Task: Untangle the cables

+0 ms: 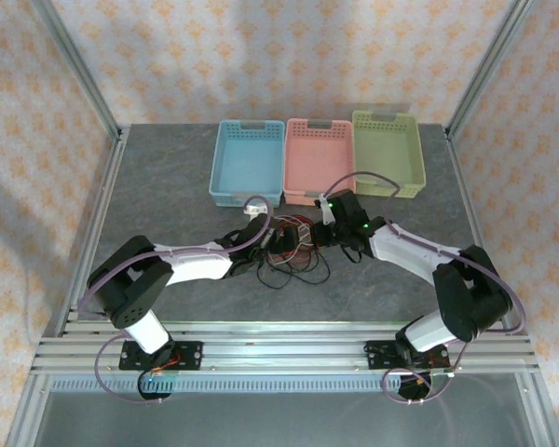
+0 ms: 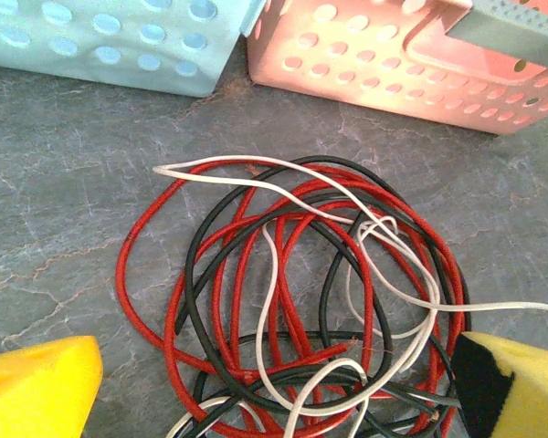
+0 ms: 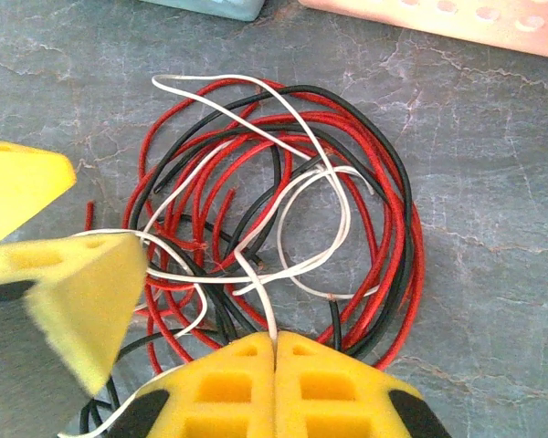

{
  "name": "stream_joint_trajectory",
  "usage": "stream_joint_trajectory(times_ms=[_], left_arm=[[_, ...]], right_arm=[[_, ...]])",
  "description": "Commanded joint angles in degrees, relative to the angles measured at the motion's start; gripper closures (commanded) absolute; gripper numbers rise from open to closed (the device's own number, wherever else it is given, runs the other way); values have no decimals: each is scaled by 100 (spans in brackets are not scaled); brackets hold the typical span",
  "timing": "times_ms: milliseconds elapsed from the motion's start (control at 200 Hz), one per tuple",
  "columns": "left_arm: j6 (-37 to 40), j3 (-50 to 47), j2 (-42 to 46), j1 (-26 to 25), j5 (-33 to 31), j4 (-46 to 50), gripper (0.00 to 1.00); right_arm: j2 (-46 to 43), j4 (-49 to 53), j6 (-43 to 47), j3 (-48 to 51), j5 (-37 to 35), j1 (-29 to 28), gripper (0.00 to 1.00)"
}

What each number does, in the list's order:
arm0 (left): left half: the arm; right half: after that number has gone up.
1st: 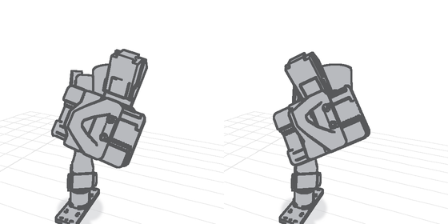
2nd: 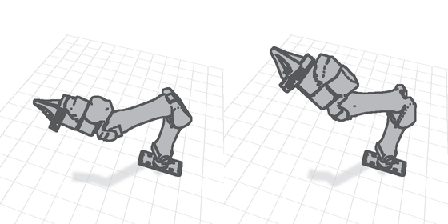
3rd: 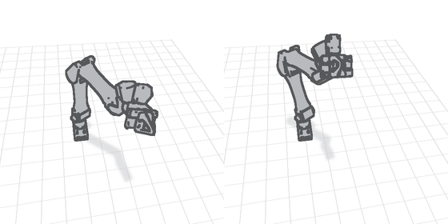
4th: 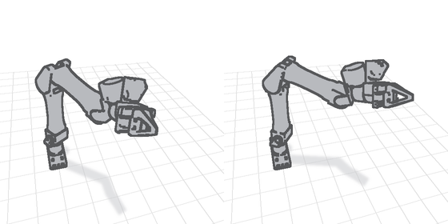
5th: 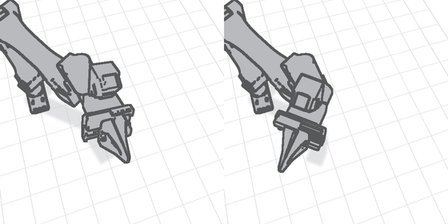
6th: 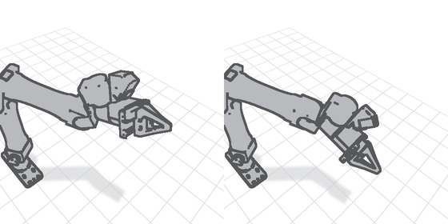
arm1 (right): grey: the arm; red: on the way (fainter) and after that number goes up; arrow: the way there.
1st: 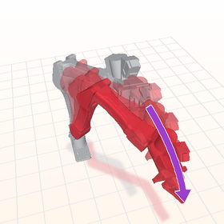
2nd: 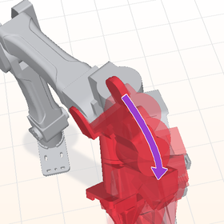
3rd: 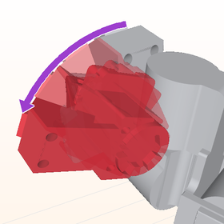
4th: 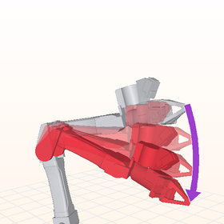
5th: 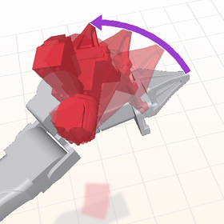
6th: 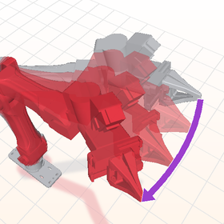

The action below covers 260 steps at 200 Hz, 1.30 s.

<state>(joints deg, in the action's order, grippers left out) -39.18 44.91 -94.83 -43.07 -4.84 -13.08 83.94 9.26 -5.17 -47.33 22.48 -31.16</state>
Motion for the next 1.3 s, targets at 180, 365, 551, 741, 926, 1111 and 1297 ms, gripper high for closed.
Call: stream_joint_trajectory(times_ms=[180,365,551,741,926,1111,1297], left_arm=[[-55,233,-380,18,-17,123,0],[-81,292,-492,14,-150,298,1],[-99,284,-541,9,-298,442,0],[-134,280,-590,9,-311,513,1],[-125,259,-597,10,-316,552,1],[-110,233,-615,13,-342,596,1],[-121,161,-590,9,-377,580,1]], right_arm=[[-484,-170,-54,84,107,13,100],[-775,-70,-37,40,118,13,100],[-1086,165,15,-150,21,14,100],[-1498,390,7,-308,-180,13,100],[-1906,748,52,-567,-477,13,100],[-2351,852,100,-722,-794,13,100],[-2741,881,60,-872,-1259,13,100]])
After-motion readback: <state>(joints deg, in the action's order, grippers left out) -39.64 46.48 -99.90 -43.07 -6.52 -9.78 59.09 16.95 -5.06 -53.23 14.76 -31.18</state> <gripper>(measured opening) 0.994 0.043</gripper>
